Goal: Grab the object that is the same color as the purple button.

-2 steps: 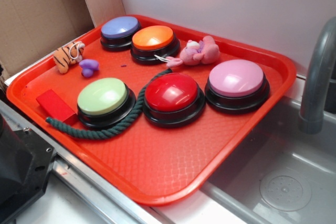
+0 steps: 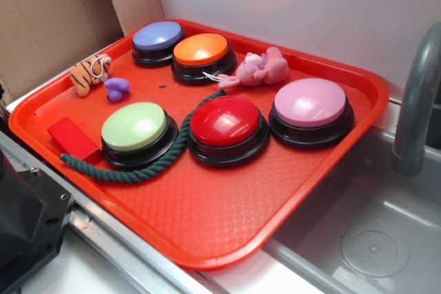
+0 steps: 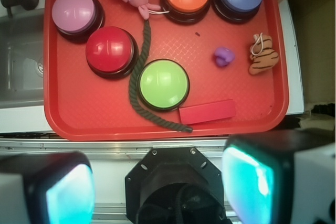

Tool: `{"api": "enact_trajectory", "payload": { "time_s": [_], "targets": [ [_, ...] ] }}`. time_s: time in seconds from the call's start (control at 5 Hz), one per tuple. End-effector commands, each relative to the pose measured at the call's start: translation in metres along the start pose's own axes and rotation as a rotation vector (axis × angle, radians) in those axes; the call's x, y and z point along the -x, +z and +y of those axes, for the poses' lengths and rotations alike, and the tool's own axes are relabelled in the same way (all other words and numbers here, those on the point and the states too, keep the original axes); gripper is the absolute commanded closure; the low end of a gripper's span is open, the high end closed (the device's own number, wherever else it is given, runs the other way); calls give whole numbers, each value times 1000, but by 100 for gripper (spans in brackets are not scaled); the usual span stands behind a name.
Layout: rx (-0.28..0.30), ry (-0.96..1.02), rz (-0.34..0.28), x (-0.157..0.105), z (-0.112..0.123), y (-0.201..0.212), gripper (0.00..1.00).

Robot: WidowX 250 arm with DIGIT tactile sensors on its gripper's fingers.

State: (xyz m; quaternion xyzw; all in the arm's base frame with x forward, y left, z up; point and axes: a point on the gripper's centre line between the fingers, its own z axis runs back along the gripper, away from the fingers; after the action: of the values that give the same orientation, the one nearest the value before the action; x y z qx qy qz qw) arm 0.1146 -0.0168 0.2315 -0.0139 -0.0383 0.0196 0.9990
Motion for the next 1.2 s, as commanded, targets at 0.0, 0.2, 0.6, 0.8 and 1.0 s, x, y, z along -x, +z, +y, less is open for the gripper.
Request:
{"api": "enact_trajectory", "payload": {
  "time_s": [0.0, 0.2, 0.6, 0.8, 1.0],
  "targets": [
    [12, 248, -61, -17, 20, -6, 0],
    [8, 418, -98, -27, 31, -20, 0],
    [-46, 746, -208, -55, 68, -65, 0],
    [-89, 827, -253, -67, 87, -88, 0],
    [-126, 886, -280, -76, 103, -113, 0]
  ]
}}
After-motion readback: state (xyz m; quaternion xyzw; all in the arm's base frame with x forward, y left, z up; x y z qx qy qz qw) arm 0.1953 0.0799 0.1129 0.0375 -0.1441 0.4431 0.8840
